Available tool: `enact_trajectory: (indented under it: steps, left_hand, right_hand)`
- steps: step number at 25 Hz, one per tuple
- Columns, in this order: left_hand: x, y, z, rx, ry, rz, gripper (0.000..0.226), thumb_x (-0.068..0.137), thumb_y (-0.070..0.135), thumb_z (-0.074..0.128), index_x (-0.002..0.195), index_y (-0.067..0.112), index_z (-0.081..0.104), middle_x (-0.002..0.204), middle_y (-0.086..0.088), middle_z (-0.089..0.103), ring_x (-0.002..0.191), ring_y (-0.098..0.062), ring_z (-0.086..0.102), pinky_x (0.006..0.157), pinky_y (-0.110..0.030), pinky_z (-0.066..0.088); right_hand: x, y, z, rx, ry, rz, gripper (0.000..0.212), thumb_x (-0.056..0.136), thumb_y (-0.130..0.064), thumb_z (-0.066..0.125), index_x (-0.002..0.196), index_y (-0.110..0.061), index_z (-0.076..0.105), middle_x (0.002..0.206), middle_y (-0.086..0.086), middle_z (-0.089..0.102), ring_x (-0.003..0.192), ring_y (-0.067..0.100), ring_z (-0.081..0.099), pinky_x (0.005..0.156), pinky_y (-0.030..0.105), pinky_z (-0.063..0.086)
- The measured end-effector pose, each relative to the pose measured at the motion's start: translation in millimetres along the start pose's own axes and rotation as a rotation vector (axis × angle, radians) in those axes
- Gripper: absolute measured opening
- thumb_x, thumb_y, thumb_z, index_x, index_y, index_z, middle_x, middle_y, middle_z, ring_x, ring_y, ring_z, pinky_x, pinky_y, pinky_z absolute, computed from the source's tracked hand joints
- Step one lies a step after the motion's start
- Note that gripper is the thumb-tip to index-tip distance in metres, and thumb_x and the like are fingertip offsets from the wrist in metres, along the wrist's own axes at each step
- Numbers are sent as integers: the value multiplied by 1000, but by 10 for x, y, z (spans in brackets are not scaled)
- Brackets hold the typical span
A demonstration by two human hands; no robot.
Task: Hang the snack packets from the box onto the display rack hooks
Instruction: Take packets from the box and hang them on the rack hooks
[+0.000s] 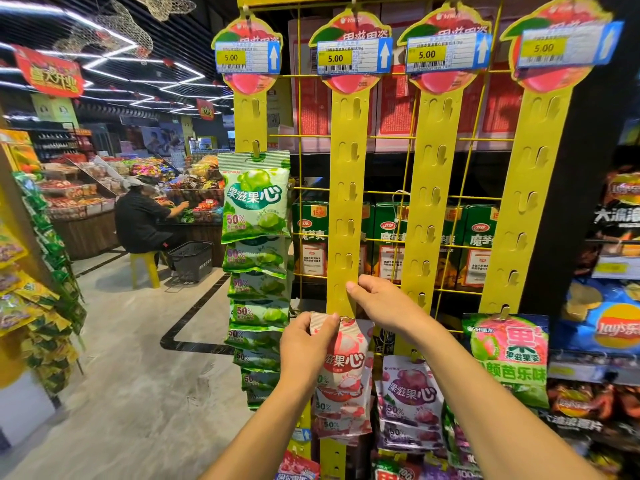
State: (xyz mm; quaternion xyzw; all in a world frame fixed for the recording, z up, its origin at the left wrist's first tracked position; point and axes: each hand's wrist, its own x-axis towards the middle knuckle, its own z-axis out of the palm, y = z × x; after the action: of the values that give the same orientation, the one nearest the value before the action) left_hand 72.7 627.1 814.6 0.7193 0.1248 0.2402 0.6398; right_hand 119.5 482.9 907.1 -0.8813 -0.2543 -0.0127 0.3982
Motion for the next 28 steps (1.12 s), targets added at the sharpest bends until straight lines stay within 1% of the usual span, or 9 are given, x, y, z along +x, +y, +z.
enact_trajectory:
  steps: [4, 9, 13, 17, 19, 21, 23, 25, 28]
  left_hand:
    - [-50, -46, 12, 38, 8, 3, 34, 92, 37, 78, 78, 7, 69, 74, -10, 75, 69, -22, 70, 61, -40, 53]
    - [-95, -83, -23, 123, 20, 41, 45, 93, 47, 74, 78, 6, 63, 74, -12, 71, 74, -34, 68, 64, -53, 54]
    - [-122, -18, -64, 242, 18, 56, 31, 93, 49, 72, 81, 21, 67, 77, 2, 73, 74, -15, 71, 69, -45, 59]
    - [-123, -11, -148, 358, 4, 131, 16, 94, 45, 72, 98, 30, 68, 98, 8, 71, 91, -10, 69, 81, -43, 61]
    - [-167, 30, -204, 412, -4, 188, 26, 96, 39, 70, 120, 28, 65, 113, 9, 69, 103, -11, 66, 90, -38, 58]
    - [-197, 88, -305, 482, -42, 241, 39, 100, 36, 65, 136, 23, 59, 126, 8, 65, 116, -13, 62, 98, -33, 53]
    - [-230, 182, -315, 568, -75, 296, 45, 102, 36, 61, 144, 20, 55, 138, 5, 61, 129, -15, 57, 107, -32, 47]
    - [-279, 273, -396, 637, -107, 379, 50, 102, 38, 59, 148, 18, 53, 146, 3, 57, 135, -16, 52, 114, -34, 43]
    - [-421, 306, -490, 756, -179, 456, 53, 103, 45, 53, 149, 19, 52, 145, 1, 59, 135, -20, 53, 112, -37, 44]
  right_hand:
    - [10, 36, 20, 60, 5, 14, 37, 105, -39, 46, 73, -20, 46, 69, -3, 46, 65, 14, 43, 65, 33, 38]
    - [11, 33, 61, 77, 33, 23, 37, 104, -43, 46, 73, -22, 47, 73, -2, 51, 71, 17, 50, 72, 45, 51]
    - [-1, 6, 73, 42, 47, 27, 38, 104, -43, 45, 73, -22, 46, 75, -1, 50, 71, 15, 49, 68, 37, 42]
    - [-29, -33, 97, -14, 53, 46, 37, 105, -43, 43, 75, -22, 47, 76, -1, 52, 73, 16, 52, 67, 35, 42]
    - [-54, -45, 105, -20, 69, 66, 34, 104, -44, 44, 77, -24, 48, 78, -1, 56, 78, 18, 59, 71, 37, 48]
    - [-133, -122, 117, -63, 96, 81, 28, 103, -46, 45, 88, -25, 55, 90, -2, 62, 93, 21, 66, 81, 37, 51]
    - [-216, -150, 77, -159, 123, 68, 32, 103, -47, 45, 117, -24, 60, 108, 0, 66, 106, 22, 64, 88, 35, 51]
    - [-352, -235, 86, -287, 150, 84, 47, 103, -47, 45, 140, -19, 51, 127, 3, 66, 118, 24, 60, 94, 35, 48]
    - [-633, -254, 147, -478, 171, 98, 60, 102, -50, 46, 150, -15, 41, 141, 6, 59, 130, 26, 54, 104, 40, 47]
